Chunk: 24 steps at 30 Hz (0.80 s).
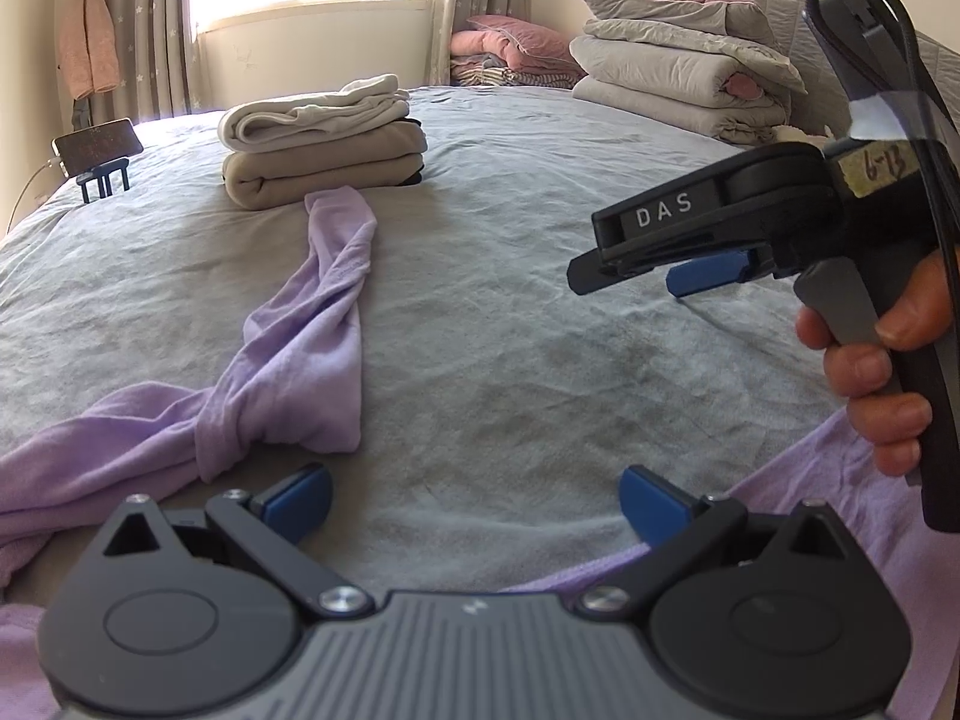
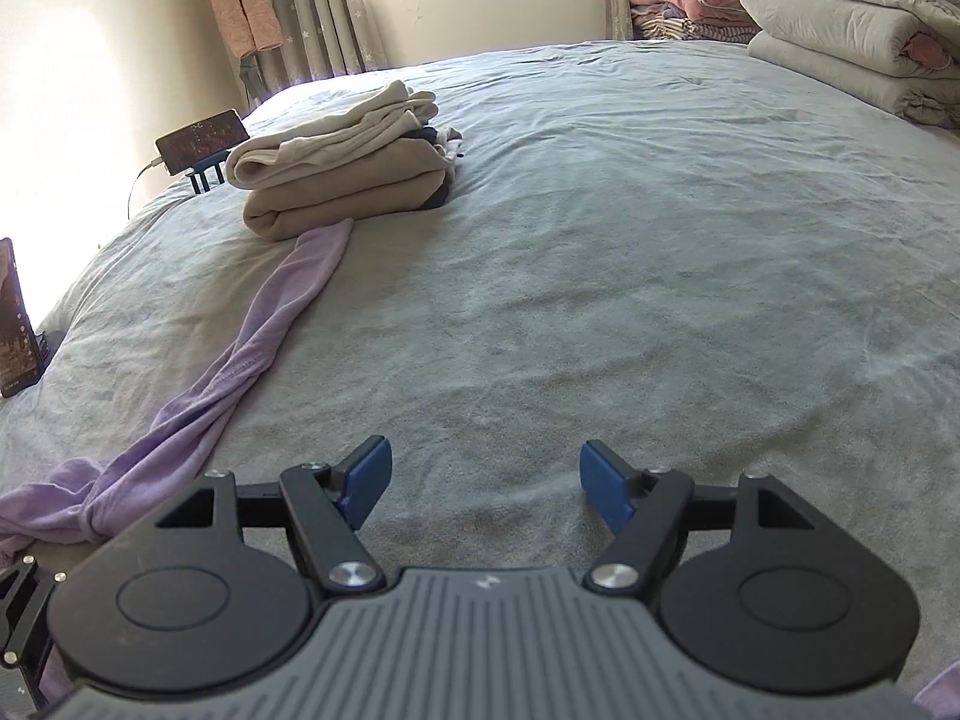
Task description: Fold clothes
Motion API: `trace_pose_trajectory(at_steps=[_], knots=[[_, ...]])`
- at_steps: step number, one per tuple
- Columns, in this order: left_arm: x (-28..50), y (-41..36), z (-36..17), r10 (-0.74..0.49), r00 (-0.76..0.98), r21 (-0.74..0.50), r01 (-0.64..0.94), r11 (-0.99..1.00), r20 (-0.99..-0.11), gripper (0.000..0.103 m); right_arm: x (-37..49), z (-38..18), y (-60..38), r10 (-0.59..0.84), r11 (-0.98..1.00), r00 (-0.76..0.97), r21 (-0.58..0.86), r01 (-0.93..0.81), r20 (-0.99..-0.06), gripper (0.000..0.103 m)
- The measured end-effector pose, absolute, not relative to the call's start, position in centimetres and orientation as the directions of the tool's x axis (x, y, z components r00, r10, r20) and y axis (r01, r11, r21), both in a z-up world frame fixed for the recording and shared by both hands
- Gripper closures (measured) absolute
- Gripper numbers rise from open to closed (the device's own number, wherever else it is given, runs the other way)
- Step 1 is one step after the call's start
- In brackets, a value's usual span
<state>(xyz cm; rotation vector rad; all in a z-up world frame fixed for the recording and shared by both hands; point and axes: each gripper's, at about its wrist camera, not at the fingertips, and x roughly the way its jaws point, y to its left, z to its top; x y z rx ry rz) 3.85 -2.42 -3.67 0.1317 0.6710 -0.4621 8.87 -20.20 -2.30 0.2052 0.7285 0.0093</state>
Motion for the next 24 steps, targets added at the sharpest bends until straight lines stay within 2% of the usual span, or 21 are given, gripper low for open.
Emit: trace_pose_trajectory(at_steps=[6,7,9,12,16,18,20,23,24], knots=[[4.6,0.1,-2.5,-0.355,0.713,-0.124,0.356,0.926,-0.605,0.002,8.7,-2.7,-20.6,0.117,0.976,0.75,0.217,0.036,-0.651,0.03],[4.8,0.3,-2.3,-0.341,0.723,-0.116,0.343,0.932,-0.601,0.005,8.8,-2.7,-20.7,0.122,0.975,0.75,0.219,0.032,-0.651,0.03],[5.2,0.7,-1.8,-0.328,0.738,-0.103,0.334,0.937,-0.59,0.019,8.7,-2.6,-20.8,0.129,0.975,0.751,0.221,0.022,-0.647,0.03],[6.2,1.3,-1.2,-0.317,0.753,-0.102,0.318,0.942,-0.577,0.033,8.7,-2.6,-21.1,0.141,0.973,0.751,0.232,0.016,-0.645,0.03],[7.1,1.8,-0.7,-0.306,0.772,-0.093,0.308,0.947,-0.558,0.037,8.6,-2.5,-21.3,0.153,0.97,0.75,0.243,0.012,-0.643,0.03],[7.2,2.1,-0.3,-0.302,0.784,-0.1,0.297,0.95,-0.542,0.044,8.6,-2.5,-21.5,0.159,0.968,0.75,0.253,0.011,-0.642,0.03],[7.2,2.3,0.2,-0.309,0.792,-0.115,0.294,0.949,-0.527,0.047,8.6,-2.5,-21.6,0.167,0.964,0.749,0.265,0.013,-0.642,0.03],[8.0,1.9,0.0,-0.301,0.775,-0.108,0.292,0.95,-0.555,0.047,8.5,-2.5,-21.6,0.175,0.962,0.747,0.274,0.009,-0.641,0.03],[8.4,1.8,-0.4,-0.294,0.762,-0.112,0.283,0.952,-0.577,0.05,8.4,-2.5,-21.6,0.177,0.961,0.746,0.275,0.008,-0.641,0.03]])
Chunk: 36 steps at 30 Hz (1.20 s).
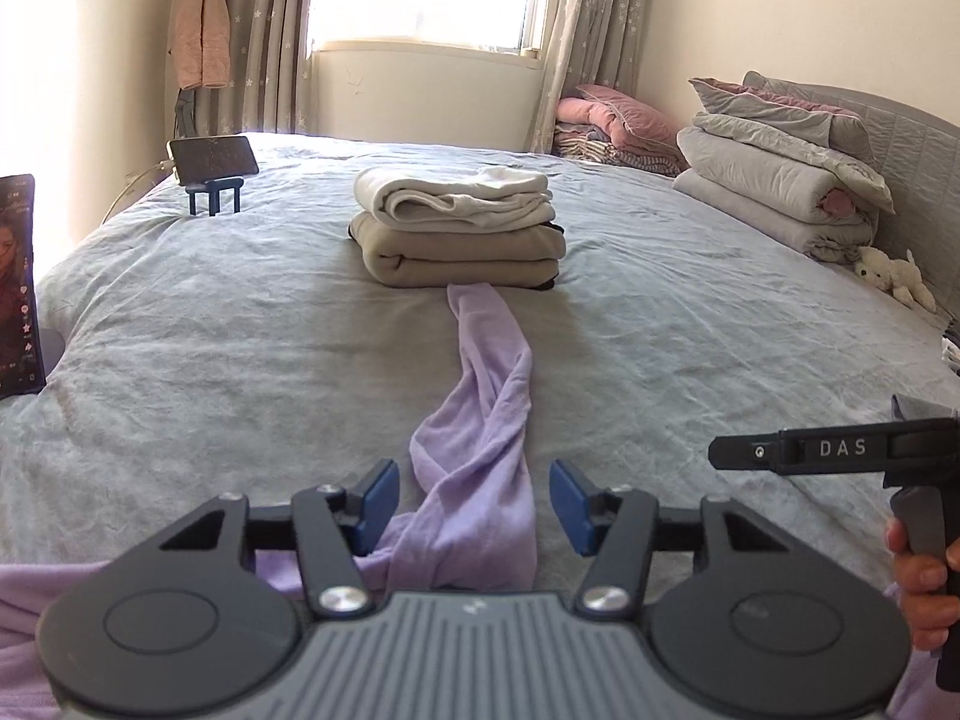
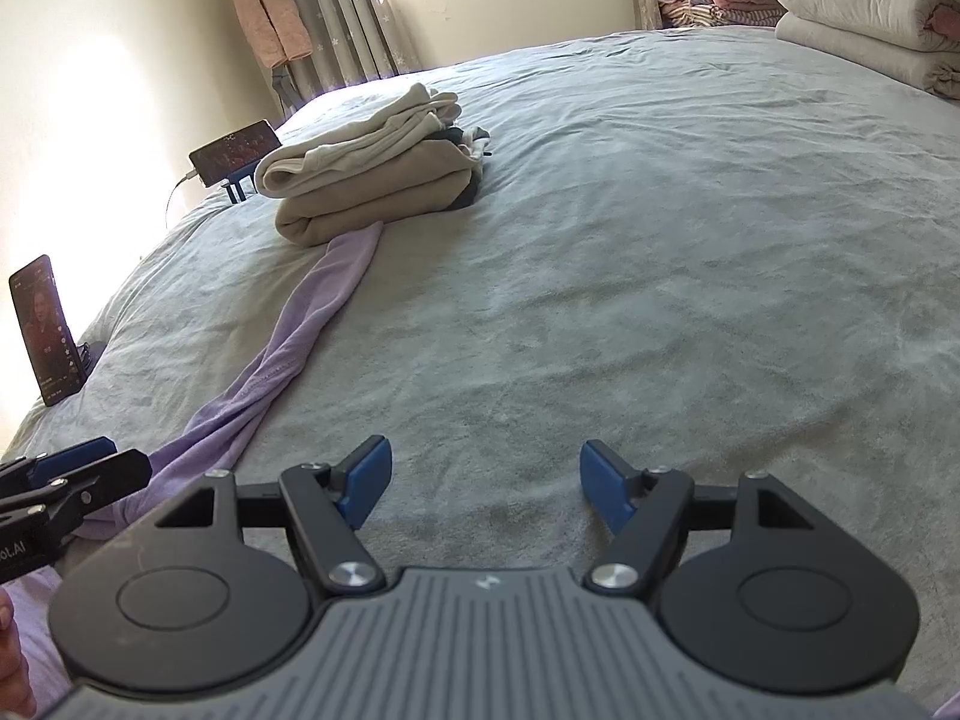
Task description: Fold clothes
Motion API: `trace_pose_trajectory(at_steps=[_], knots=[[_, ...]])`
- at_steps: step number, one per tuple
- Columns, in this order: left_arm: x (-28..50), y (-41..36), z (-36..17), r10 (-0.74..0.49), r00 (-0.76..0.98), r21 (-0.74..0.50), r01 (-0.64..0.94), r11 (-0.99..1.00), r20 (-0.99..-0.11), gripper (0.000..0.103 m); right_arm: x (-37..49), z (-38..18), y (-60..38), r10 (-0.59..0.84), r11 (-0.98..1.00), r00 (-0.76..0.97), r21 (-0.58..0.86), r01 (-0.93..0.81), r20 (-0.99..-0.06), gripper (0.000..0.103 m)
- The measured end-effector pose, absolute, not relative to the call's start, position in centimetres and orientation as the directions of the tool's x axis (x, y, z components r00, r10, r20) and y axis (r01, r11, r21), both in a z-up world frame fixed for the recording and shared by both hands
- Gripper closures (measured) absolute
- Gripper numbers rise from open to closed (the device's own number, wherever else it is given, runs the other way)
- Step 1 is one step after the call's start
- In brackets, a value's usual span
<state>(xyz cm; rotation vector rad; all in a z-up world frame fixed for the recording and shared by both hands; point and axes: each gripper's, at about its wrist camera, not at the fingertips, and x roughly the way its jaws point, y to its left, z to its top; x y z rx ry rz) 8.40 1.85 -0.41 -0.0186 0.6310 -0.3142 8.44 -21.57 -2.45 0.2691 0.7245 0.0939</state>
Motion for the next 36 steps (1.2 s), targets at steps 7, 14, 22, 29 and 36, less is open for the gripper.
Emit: trace_pose_trajectory(at_steps=[7,14,22,29,36], knots=[[8.1,2.2,-1.7,-0.347,0.722,-0.191,0.292,0.937,-0.598,0.088,8.4,-2.4,-20.9,0.211,0.957,0.737,0.29,-0.022,-0.642,0.03],[7.2,2.2,-2.0,-0.4,0.686,-0.18,0.372,0.911,-0.607,0.097,10.7,-2.0,-18.4,0.309,0.938,0.705,0.327,-0.115,-0.638,0.031],[7.6,2.7,-2.4,-0.415,0.669,-0.205,0.373,0.905,-0.617,0.096,17.1,-1.7,-15.6,0.371,0.913,0.68,0.384,-0.141,-0.632,0.049],[7.7,3.1,-2.5,-0.425,0.663,-0.222,0.372,0.902,-0.616,0.096,20.1,-2.9,-13.8,0.332,0.928,0.69,0.354,-0.117,-0.643,0.102],[7.6,3.9,-1.8,-0.455,0.669,-0.244,0.39,0.888,-0.588,0.096,16.9,0.0,-15.7,0.22,0.962,0.784,0.264,-0.075,-0.581,0.101]])
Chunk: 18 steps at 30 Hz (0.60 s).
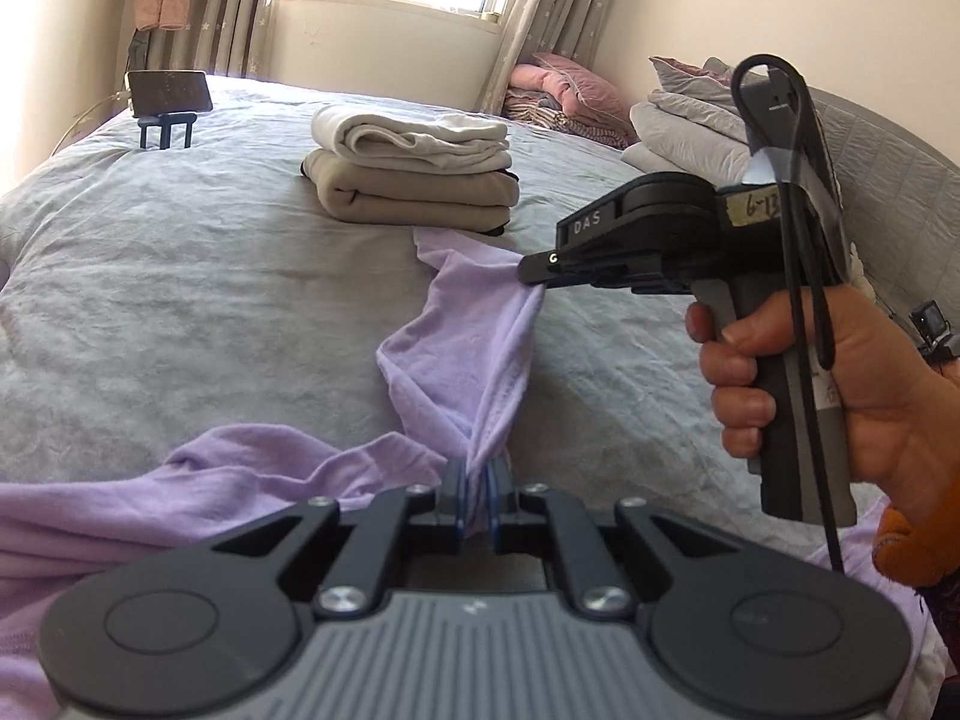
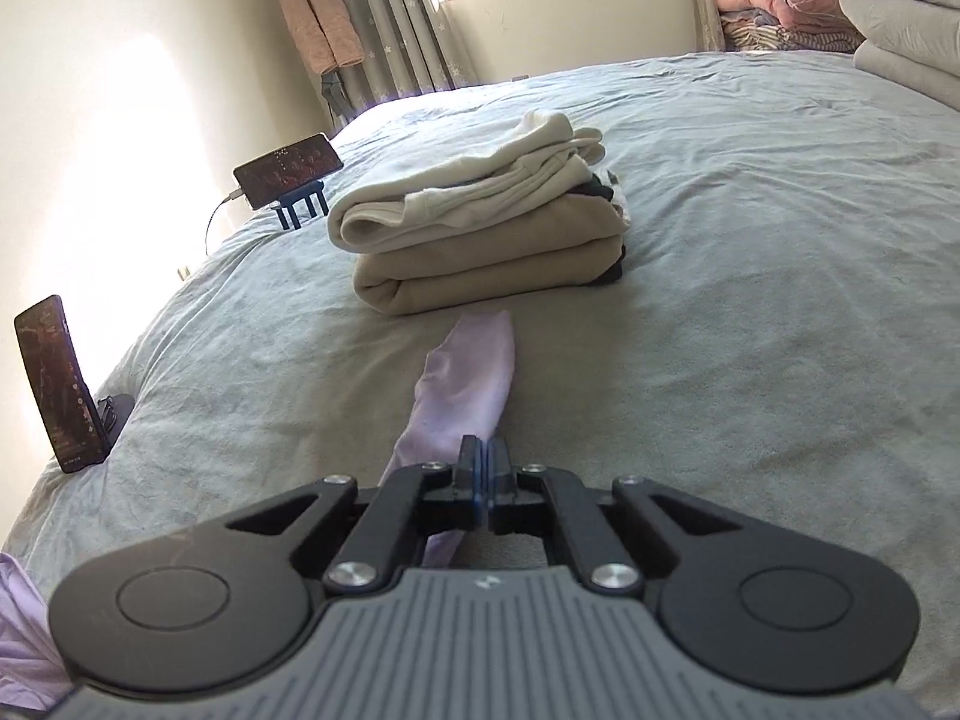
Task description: Fold clothes
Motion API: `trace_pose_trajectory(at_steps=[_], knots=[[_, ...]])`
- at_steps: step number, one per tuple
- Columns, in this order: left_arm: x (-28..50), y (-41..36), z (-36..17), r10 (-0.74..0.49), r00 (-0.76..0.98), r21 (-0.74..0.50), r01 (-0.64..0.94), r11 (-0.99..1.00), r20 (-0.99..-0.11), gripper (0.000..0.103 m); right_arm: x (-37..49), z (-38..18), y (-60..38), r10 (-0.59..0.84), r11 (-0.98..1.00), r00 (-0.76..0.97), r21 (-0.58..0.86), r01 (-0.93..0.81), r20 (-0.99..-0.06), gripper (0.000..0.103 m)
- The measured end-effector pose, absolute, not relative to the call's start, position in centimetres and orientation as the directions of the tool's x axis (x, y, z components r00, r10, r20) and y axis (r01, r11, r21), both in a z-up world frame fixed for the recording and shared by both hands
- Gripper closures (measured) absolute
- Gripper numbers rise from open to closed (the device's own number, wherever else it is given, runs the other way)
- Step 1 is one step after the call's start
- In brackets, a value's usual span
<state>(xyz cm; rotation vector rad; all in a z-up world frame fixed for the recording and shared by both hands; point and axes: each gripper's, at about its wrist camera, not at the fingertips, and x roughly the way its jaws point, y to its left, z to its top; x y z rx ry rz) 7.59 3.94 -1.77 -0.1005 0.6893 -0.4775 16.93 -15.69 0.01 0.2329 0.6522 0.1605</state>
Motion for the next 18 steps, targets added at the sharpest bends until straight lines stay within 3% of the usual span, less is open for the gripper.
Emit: trace_pose_trajectory(at_steps=[8,18], knots=[[7.5,5.9,0.0,-0.483,0.661,-0.261,0.412,0.873,-0.574,0.091,10.4,0.6,-18.7,0.066,0.992,0.817,0.127,0.01,-0.573,0.101],[8.7,13.3,0.9,-0.323,0.751,-0.298,0.175,0.938,-0.576,0.083,4.9,-2.5,-19.8,0.056,0.995,0.741,0.102,0.017,-0.669,0.101]])
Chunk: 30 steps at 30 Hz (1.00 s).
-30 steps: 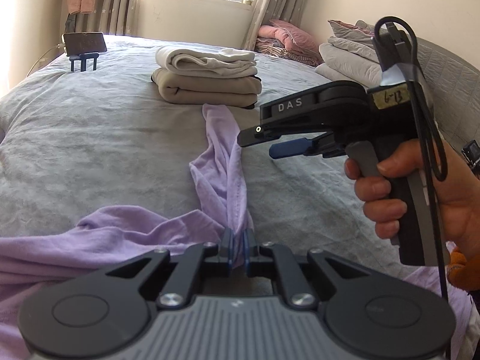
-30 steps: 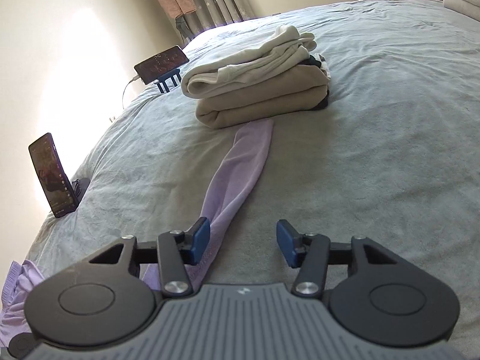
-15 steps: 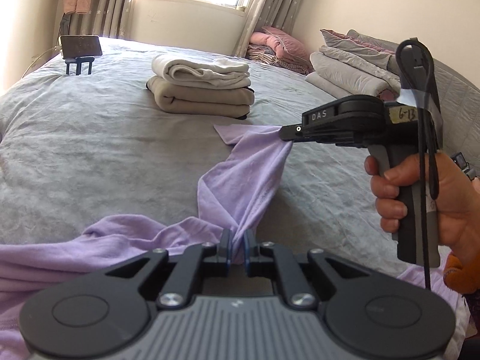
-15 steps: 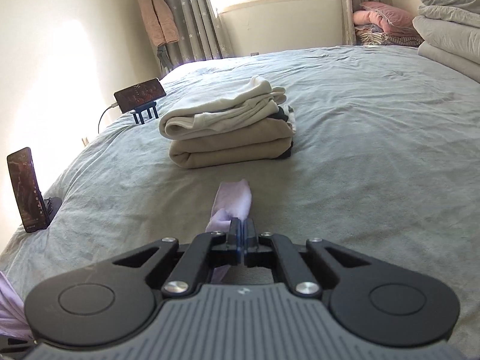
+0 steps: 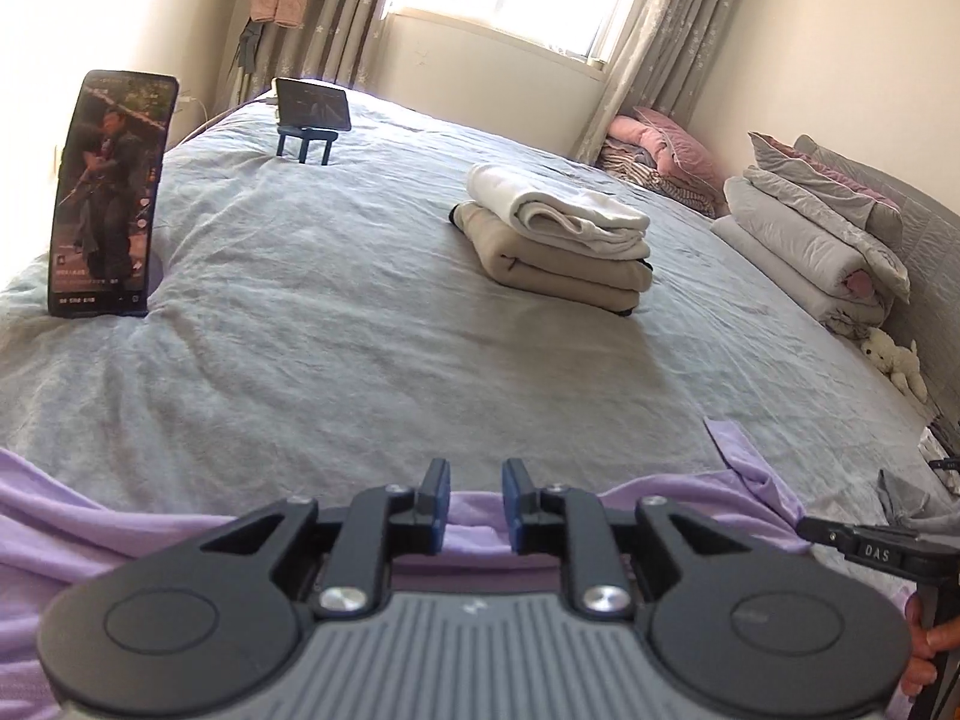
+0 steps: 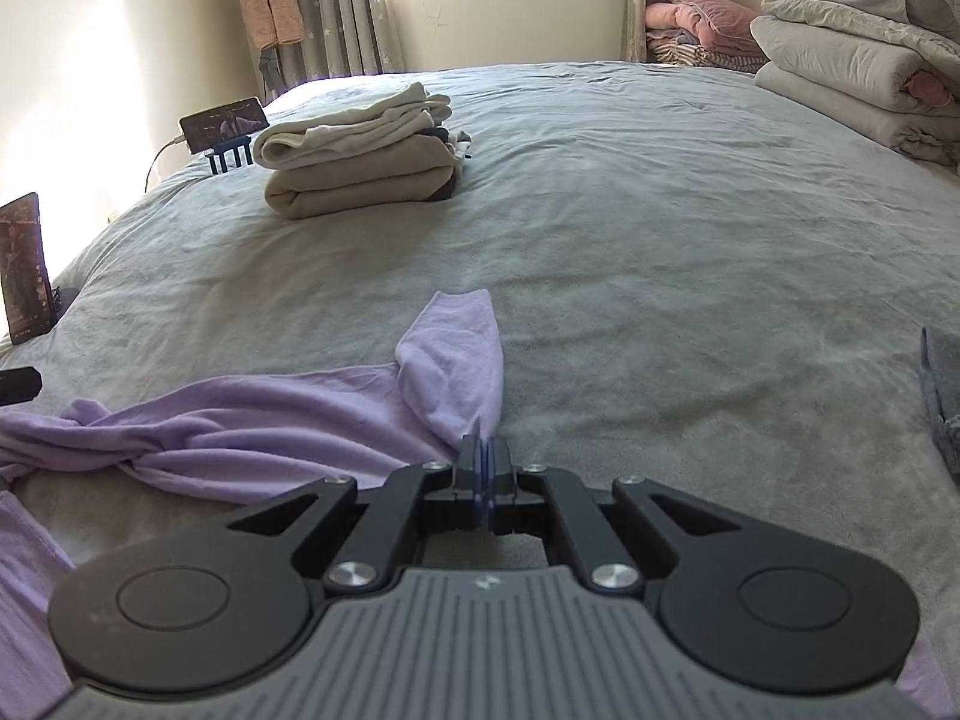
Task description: Fold clothes
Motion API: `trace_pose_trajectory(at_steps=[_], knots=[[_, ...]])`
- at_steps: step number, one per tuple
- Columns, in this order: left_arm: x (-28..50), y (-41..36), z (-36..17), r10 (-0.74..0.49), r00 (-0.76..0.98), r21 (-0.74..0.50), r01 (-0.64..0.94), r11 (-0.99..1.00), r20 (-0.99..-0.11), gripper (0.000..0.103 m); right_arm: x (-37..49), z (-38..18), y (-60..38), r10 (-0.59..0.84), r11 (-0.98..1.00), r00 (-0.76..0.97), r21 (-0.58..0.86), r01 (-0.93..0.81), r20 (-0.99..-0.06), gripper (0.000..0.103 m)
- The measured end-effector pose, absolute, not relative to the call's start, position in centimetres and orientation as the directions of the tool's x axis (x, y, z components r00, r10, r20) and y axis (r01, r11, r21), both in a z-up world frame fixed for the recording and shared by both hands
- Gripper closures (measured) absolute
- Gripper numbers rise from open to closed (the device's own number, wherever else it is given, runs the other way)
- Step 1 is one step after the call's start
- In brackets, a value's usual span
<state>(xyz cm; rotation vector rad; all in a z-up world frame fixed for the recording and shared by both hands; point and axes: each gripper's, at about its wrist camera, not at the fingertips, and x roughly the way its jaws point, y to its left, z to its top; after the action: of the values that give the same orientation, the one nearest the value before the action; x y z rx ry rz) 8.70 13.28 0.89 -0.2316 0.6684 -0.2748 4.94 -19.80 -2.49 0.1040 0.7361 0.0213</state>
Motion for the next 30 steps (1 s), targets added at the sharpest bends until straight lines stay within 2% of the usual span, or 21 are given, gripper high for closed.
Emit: trace_pose_trajectory(at_steps=[4,8,9,10,11,12,16,21,22,23,25,30], knots=[[8.8,14.9,0.8,-0.284,0.761,-0.301,0.121,0.946,-0.584,0.077,4.4,-2.5,-19.5,0.067,0.996,0.722,0.083,-0.013,-0.689,0.098],[8.6,15.6,1.0,-0.281,0.766,-0.302,0.119,0.946,-0.578,0.067,4.7,-1.2,-20.1,0.119,0.989,0.719,0.145,-0.026,-0.684,0.084],[8.6,15.5,1.0,-0.287,0.766,-0.301,0.128,0.945,-0.576,0.066,4.9,-0.9,-20.2,0.124,0.988,0.725,0.149,-0.029,-0.678,0.078],[8.5,15.3,1.1,-0.297,0.763,-0.297,0.144,0.944,-0.574,0.065,5.0,-0.5,-20.2,0.122,0.989,0.736,0.147,-0.03,-0.666,0.058],[8.5,14.9,1.0,-0.309,0.759,-0.29,0.164,0.943,-0.573,0.064,5.2,-0.1,-20.3,0.114,0.99,0.754,0.139,-0.03,-0.647,0.045],[8.5,14.2,1.0,-0.322,0.754,-0.281,0.189,0.941,-0.572,0.063,5.4,0.2,-20.2,0.105,0.991,0.769,0.127,-0.032,-0.63,0.045],[8.4,11.0,0.4,-0.389,0.72,-0.251,0.297,0.921,-0.575,0.063,7.3,0.5,-19.6,0.117,0.992,0.79,0.112,-0.062,-0.602,0.045],[8.1,7.9,-0.5,-0.42,0.683,-0.194,0.386,0.902,-0.597,0.063,9.9,-1.1,-18.7,0.122,0.993,0.767,0.086,-0.087,-0.63,0.046],[8.1,7.8,-0.6,-0.42,0.678,-0.192,0.388,0.901,-0.603,0.063,10.3,-1.6,-18.7,0.118,0.993,0.759,0.081,-0.086,-0.641,0.054],[8.1,7.7,-0.7,-0.42,0.674,-0.192,0.388,0.901,-0.608,0.063,10.7,-2.1,-18.8,0.114,0.993,0.75,0.075,-0.086,-0.651,0.071],[8.2,8.0,-0.7,-0.409,0.674,-0.189,0.378,0.906,-0.615,0.063,11.2,-2.8,-19.1,0.102,0.995,0.737,0.071,-0.073,-0.669,0.096],[8.1,11.8,1.1,-0.359,0.735,-0.229,0.276,0.933,-0.575,0.063,9.5,-1.1,-21.7,0.056,0.995,0.789,0.102,0.009,-0.612,0.098]])
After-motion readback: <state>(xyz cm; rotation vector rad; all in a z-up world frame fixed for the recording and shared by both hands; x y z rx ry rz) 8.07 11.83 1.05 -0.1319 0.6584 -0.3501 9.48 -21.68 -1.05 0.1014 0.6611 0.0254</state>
